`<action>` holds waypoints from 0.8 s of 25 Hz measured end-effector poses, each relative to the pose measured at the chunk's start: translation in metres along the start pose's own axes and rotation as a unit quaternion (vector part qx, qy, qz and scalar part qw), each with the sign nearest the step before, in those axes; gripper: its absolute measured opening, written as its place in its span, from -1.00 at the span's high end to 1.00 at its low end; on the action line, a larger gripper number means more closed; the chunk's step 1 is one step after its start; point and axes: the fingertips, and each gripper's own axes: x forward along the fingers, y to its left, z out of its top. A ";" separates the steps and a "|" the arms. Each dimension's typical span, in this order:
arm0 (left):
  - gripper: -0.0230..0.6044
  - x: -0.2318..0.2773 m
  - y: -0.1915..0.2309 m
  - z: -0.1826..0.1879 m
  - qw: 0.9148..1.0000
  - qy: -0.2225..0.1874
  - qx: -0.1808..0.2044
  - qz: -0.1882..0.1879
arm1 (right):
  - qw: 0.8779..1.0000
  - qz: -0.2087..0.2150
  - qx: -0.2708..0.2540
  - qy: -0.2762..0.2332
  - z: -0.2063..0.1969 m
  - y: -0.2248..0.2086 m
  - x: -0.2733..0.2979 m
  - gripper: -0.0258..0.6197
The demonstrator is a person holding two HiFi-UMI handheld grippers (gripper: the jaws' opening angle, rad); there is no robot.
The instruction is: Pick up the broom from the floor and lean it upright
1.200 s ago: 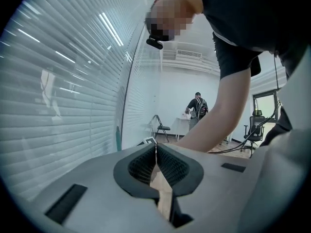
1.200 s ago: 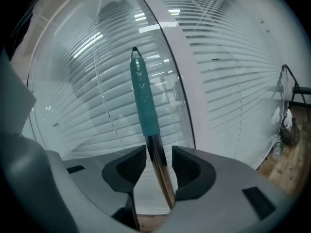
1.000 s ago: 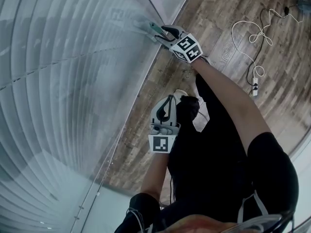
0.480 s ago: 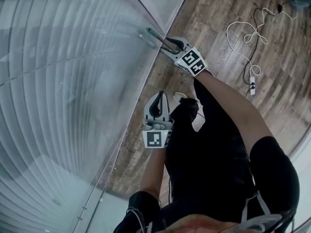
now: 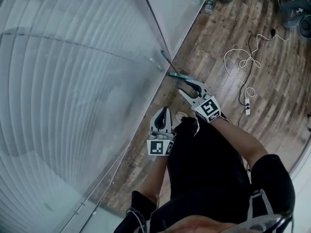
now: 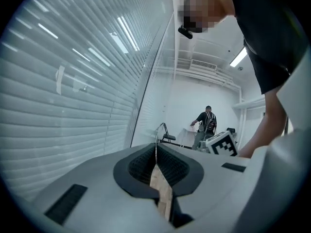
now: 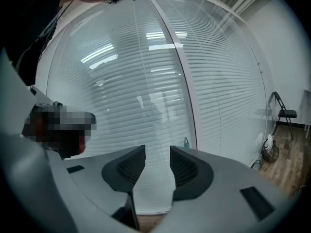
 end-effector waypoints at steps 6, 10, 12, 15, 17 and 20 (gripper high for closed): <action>0.86 -0.020 -0.010 0.055 0.999 -0.018 -0.017 0.025 | 0.998 0.053 0.036 0.008 0.050 0.060 -0.058 0.41; 0.86 -0.036 -0.020 0.090 0.998 -0.048 -0.012 0.034 | 0.994 0.106 0.024 0.008 0.069 0.100 -0.078 0.41; 0.86 -0.039 -0.027 0.103 0.998 -0.051 -0.007 0.020 | 0.993 0.118 0.016 -0.002 0.084 0.112 -0.082 0.41; 0.86 -0.048 -0.033 0.119 0.998 -0.057 -0.005 0.014 | 0.990 0.137 -0.001 -0.017 0.109 0.130 -0.086 0.41; 0.86 -0.060 -0.037 0.126 0.998 -0.064 -0.005 0.014 | 0.989 0.148 -0.016 -0.027 0.126 0.144 -0.093 0.41; 0.86 -0.068 -0.043 0.130 0.997 -0.075 -0.012 0.008 | 0.986 0.152 -0.036 -0.054 0.146 0.156 -0.106 0.41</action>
